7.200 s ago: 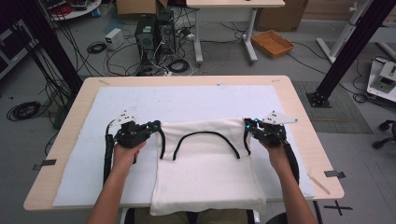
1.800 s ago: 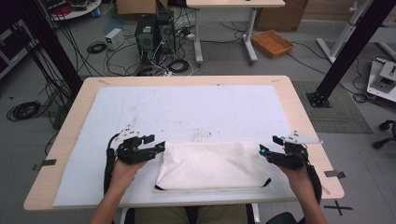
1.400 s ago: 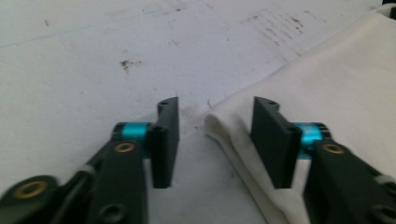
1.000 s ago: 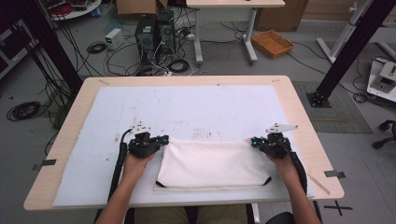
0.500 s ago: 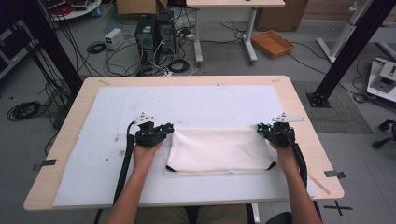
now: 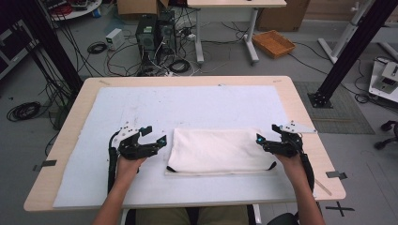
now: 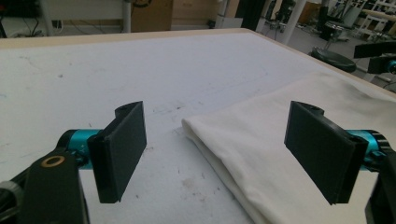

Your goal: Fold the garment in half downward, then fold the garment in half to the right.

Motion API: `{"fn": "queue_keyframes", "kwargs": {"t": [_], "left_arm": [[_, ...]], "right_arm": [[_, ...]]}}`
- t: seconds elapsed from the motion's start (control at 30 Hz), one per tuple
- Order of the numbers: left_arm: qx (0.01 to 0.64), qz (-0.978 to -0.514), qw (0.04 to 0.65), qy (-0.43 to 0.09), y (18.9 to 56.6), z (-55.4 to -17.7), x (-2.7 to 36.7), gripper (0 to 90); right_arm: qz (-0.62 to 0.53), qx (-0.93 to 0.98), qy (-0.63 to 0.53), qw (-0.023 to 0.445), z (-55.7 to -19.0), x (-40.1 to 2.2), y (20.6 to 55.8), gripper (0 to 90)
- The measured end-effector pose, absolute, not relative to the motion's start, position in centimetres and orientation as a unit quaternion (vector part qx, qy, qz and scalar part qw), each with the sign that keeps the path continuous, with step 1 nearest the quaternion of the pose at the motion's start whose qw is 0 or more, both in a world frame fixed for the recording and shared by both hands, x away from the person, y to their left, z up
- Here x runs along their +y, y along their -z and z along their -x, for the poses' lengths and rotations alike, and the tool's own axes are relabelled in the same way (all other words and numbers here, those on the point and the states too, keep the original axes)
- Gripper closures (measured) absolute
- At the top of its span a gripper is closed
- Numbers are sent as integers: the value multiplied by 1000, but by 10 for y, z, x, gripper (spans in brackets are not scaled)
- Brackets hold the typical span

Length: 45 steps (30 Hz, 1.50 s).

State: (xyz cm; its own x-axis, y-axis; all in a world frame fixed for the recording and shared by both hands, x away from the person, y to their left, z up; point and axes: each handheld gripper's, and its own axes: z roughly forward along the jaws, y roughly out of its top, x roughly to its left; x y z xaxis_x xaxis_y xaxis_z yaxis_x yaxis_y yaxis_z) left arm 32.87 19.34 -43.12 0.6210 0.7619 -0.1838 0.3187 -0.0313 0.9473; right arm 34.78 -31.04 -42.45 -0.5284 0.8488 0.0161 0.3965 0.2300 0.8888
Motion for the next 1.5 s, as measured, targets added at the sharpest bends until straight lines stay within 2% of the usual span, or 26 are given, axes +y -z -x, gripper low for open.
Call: {"fn": "queue_keyframes", "kwargs": {"t": [0.5, 0.9, 1.5], "left_arm": [[373, -689, 588, -201, 430, -316, 202, 209], [381, -689, 583, -201, 431, -315, 199, 209], [400, -735, 520, -172, 438, -302, 178, 209]], "right_arm": [[-399, 739, -468, 275, -313, -324, 418, 214], [-411, 732, -470, 272, -311, -331, 421, 214], [-403, 731, -477, 273, -317, -325, 420, 214]]}}
